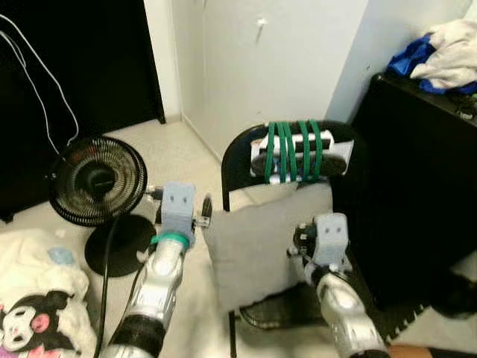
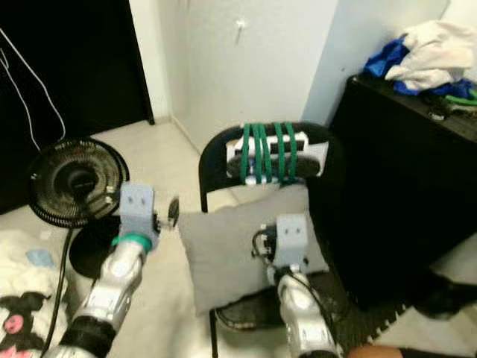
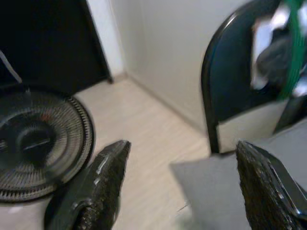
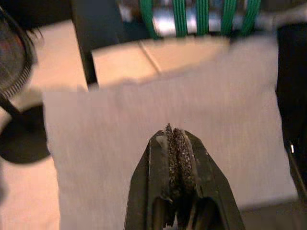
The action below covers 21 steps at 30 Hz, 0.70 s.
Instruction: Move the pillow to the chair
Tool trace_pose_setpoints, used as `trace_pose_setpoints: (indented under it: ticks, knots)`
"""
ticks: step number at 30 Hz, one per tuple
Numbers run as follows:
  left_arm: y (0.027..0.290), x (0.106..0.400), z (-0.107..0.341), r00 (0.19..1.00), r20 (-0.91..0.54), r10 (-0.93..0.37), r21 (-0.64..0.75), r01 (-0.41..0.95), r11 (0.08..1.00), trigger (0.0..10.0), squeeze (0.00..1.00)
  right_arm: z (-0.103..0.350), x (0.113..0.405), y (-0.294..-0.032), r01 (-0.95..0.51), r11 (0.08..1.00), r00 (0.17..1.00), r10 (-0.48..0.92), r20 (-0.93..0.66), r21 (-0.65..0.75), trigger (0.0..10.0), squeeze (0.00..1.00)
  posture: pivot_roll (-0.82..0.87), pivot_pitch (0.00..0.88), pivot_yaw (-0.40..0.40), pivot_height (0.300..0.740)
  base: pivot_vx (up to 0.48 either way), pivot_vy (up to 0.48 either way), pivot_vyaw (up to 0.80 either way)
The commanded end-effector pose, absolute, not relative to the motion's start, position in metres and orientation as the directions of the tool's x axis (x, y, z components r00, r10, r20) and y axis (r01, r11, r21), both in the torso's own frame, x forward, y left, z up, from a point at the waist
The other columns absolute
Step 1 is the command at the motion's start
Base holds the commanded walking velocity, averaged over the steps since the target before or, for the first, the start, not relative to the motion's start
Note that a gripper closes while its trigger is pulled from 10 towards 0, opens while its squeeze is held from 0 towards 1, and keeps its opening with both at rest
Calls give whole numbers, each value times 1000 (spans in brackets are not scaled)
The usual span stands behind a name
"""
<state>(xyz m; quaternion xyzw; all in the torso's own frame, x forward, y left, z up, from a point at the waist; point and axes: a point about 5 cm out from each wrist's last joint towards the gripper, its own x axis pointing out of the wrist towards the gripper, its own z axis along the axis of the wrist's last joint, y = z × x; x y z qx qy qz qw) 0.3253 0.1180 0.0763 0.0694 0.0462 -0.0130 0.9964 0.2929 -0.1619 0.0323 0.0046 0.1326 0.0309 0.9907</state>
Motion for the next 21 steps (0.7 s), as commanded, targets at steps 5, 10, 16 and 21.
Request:
trace_pose_setpoints:
  ticks: [5, 10, 16, 21]
  knots:
    - [130, 315, 47, 971, -238, 16, 190, 30, 981, 10000, 0, 18, 283, -164, -72, 997, 942, 63, -330, -15, 10000, 0, -42, 0, 46, 740, 0, 0, 0]
    - [127, 305, 31, 951, -309, -1, 201, 67, 977, 10000, 0, 16, 281, -170, -57, 998, 942, 46, -334, -22, 10000, 0, -43, 0, 44, 740, 0, 0, 0]
    - [126, 305, 29, 952, -307, 4, 203, 62, 977, 10000, 0, 15, 283, -171, -61, 998, 942, 48, -332, -29, 10000, 0, -39, 0, 43, 740, 0, 0, 0]
    - [125, 308, 30, 953, -302, 3, 203, 61, 977, 10000, 0, 16, 285, -170, -66, 997, 944, 50, -327, -37, 10000, 0, -42, 0, 46, 740, 0, 0, 0]
